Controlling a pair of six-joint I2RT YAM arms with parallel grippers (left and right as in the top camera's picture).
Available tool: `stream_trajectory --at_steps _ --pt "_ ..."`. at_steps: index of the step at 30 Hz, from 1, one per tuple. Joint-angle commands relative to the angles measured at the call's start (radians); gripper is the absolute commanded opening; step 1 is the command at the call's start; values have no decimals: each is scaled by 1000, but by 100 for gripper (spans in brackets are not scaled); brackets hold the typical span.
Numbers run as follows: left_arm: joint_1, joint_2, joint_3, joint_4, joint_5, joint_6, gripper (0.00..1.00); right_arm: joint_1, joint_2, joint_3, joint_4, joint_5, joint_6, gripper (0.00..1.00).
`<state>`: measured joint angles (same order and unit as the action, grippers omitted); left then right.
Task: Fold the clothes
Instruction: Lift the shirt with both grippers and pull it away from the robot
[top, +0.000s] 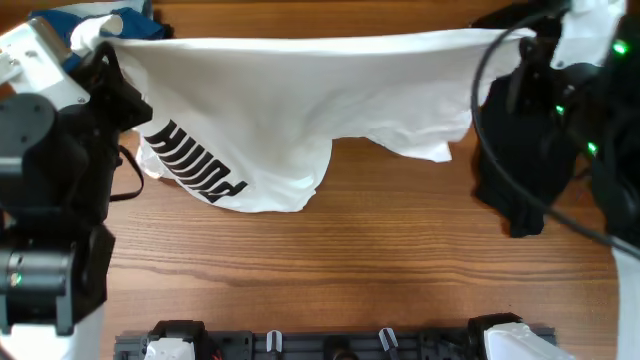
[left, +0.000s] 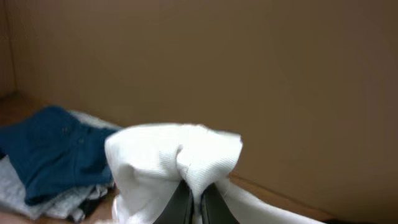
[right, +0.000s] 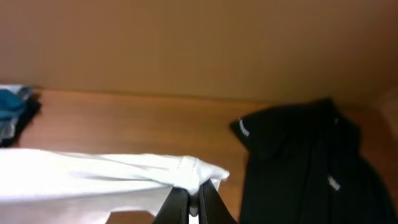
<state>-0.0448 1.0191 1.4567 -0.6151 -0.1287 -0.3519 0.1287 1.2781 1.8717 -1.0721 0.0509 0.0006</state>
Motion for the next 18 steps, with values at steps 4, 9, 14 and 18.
stream_trajectory --at_steps 4,9,14,18 --pt "3 -110 287 -55 146 62 4 -12 -107 232 -109 63 -54 4" --pt "3 -80 293 -107 147 66 4 -12 -88 241 -137 62 -74 4" --pt "3 89 293 -103 139 114 4 -12 72 241 -106 50 -93 4" --pt "3 303 293 98 125 140 4 -13 259 241 115 62 -159 4"
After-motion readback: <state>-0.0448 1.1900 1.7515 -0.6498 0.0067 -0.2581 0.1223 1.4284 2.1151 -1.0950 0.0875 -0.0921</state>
